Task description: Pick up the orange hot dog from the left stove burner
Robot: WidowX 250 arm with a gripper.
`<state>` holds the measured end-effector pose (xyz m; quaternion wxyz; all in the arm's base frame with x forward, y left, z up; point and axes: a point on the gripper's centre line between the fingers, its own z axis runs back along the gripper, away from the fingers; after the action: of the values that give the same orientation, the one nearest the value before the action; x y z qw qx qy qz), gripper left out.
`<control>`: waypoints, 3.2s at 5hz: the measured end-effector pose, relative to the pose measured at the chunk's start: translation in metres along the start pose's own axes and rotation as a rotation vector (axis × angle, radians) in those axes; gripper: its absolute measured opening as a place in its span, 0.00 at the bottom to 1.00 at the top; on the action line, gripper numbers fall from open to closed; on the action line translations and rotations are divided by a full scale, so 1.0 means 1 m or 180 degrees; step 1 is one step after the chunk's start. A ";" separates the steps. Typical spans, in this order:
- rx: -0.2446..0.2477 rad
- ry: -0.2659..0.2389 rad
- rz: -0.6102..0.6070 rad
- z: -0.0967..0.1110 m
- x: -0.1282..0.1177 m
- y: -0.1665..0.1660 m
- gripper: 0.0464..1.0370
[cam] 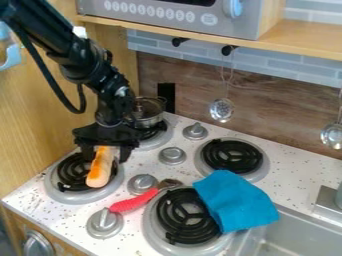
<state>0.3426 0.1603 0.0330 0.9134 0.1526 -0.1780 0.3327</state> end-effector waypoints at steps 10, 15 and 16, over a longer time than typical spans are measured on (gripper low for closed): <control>-0.0041 0.0441 -0.0309 -0.015 -0.011 0.013 0.54; -0.0490 0.0403 -0.0692 0.043 -0.010 -0.062 0.21; -0.0373 0.0359 -0.0719 0.041 -0.007 -0.056 0.49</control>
<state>0.3649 0.0992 0.0579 0.9610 0.0990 -0.1271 0.2249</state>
